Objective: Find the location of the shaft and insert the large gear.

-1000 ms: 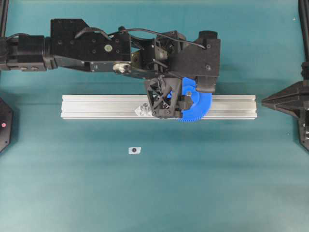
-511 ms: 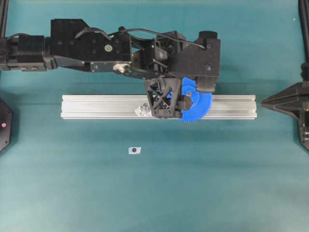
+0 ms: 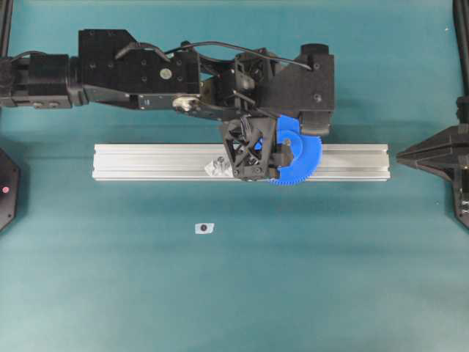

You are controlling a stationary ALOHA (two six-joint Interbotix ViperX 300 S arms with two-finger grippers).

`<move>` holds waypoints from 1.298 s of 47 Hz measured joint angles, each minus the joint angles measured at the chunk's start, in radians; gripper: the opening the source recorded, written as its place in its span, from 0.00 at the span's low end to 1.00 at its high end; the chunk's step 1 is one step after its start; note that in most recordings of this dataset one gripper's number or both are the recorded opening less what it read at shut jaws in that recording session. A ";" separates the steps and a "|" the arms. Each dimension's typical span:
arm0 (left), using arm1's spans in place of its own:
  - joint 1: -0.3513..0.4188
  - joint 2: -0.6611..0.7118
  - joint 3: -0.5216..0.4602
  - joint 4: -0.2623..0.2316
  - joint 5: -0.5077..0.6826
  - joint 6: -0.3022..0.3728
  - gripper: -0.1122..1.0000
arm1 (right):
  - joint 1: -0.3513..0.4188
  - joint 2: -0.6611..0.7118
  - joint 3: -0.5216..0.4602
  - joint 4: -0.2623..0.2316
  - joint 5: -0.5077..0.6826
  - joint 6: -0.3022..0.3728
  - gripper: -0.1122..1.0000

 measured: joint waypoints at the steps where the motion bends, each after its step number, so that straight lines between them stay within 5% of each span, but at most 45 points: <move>1: 0.000 0.002 -0.002 0.000 0.002 0.002 0.88 | 0.000 0.002 0.000 0.000 0.000 0.000 0.15; 26: 0.000 0.051 -0.078 0.000 0.112 0.008 0.88 | 0.000 0.000 0.002 0.000 0.000 -0.002 0.15; 61: 0.008 0.051 -0.080 0.000 0.117 0.005 0.88 | 0.000 0.000 0.002 0.000 -0.003 0.000 0.15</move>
